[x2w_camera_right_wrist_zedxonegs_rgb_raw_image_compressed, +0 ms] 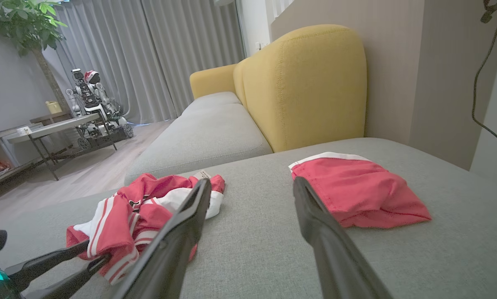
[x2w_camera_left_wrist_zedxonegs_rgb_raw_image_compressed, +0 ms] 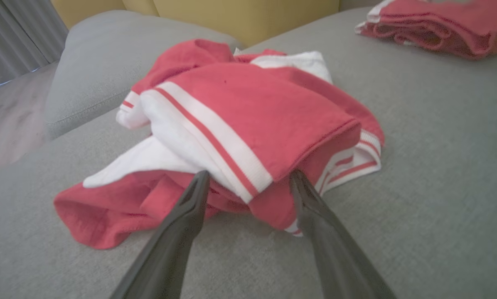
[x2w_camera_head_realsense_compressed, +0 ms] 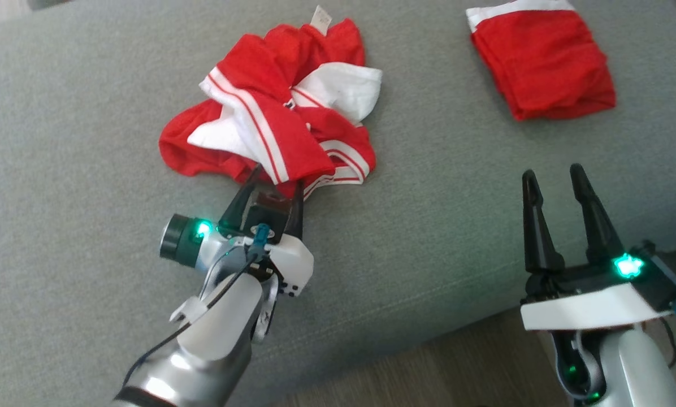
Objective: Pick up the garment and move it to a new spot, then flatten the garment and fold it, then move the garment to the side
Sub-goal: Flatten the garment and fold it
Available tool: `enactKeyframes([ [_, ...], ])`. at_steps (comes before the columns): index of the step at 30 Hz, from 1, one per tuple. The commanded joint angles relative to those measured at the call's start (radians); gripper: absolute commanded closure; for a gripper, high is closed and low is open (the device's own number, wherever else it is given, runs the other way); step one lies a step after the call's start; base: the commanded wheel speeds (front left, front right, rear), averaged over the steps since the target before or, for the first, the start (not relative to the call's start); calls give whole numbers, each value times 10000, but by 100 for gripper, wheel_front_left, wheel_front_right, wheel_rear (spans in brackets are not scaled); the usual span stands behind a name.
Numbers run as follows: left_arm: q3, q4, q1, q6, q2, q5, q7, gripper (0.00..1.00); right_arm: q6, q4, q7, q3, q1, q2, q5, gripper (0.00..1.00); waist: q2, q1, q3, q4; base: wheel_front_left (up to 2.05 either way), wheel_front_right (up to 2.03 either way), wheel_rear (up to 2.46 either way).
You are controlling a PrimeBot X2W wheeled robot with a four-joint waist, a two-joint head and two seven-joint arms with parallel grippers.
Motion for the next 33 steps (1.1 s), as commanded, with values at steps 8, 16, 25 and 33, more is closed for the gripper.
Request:
enactKeyframes([
  [8, -123, 945, -1617, 428, -35, 668, -108, 0, -4, -398, -65, 403, -519, -70, -127, 0, 0, 0, 539, 52, 0, 0, 0],
  [16, -567, -121, -2512, 754, 75, 1573, -149, 100, -4, -272, -65, 395, -614, -70, -32, 0, 0, 0, 591, -267, 0, 0, 0],
  [25, -771, -1989, -3252, -17, 278, 1746, -151, 100, -4, -36, -65, 674, -599, -70, 227, 0, 0, 0, -104, -834, 0, 0, 0],
  [33, -312, -1880, -3178, -652, 105, 535, -75, 100, -4, 35, -65, 763, -391, -70, 340, 0, 0, 0, -465, -1208, 0, 0, 0],
])
